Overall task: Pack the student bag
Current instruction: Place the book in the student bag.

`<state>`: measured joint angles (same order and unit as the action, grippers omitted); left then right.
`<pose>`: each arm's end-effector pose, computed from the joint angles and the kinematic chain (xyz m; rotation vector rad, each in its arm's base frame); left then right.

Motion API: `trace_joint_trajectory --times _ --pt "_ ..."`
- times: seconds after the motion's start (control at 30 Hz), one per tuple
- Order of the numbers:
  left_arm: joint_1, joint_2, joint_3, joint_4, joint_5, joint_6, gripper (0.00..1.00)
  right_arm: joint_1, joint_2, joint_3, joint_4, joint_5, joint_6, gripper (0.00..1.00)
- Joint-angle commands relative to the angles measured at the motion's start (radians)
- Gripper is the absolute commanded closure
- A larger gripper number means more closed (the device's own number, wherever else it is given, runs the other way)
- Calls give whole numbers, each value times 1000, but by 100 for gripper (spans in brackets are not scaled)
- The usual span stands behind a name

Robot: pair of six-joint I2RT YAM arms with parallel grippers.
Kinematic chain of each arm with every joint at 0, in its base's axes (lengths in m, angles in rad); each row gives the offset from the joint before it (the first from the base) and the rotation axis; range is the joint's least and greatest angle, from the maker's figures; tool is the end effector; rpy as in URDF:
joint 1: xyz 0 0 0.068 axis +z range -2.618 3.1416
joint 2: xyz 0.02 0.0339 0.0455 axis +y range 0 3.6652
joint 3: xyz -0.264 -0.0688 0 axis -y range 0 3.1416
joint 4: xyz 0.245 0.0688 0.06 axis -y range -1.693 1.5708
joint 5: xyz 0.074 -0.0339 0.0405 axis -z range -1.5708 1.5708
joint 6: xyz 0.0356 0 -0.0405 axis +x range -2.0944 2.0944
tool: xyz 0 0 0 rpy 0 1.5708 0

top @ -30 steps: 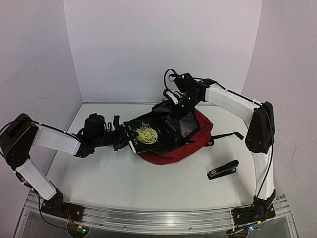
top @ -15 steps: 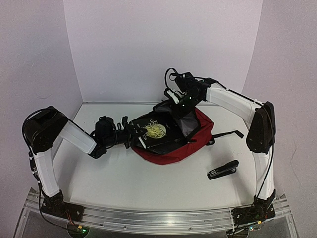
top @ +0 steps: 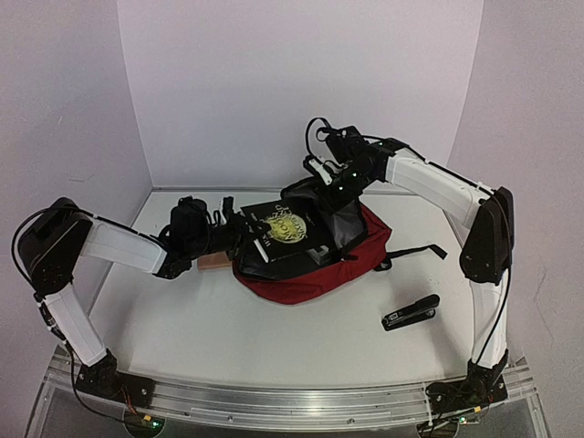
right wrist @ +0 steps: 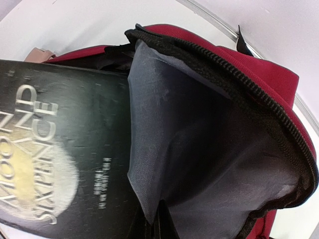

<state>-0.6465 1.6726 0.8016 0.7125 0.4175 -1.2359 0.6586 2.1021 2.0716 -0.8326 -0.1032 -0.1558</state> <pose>0.2752 -0.2258 0.2105 -0.2387 2.0495 -1.6529 0.3707 0.2915 0.3105 -1.0167 2.2388 0.3489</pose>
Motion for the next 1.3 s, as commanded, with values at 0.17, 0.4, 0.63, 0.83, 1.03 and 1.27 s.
trace_joint_trajectory --times 0.17,0.4,0.63,0.83,1.03,1.27 --pt "-9 180 99 203 -64 -58 100 18 -62 29 24 -57 7 100" --pt "-49 282 255 115 -109 -23 100 18 -43 32 26 -83 22 100" --pt "-60 393 420 11 -160 -53 69 18 -28 29 26 -90 27 100" --pt "-95 283 383 -231 -279 2 34 18 -21 24 27 -85 22 100" --pt "-120 193 364 -443 -353 4 24 18 -20 27 26 -81 16 100" --pt "-126 183 344 -481 -334 -29 47 18 -24 21 26 -79 10 100"
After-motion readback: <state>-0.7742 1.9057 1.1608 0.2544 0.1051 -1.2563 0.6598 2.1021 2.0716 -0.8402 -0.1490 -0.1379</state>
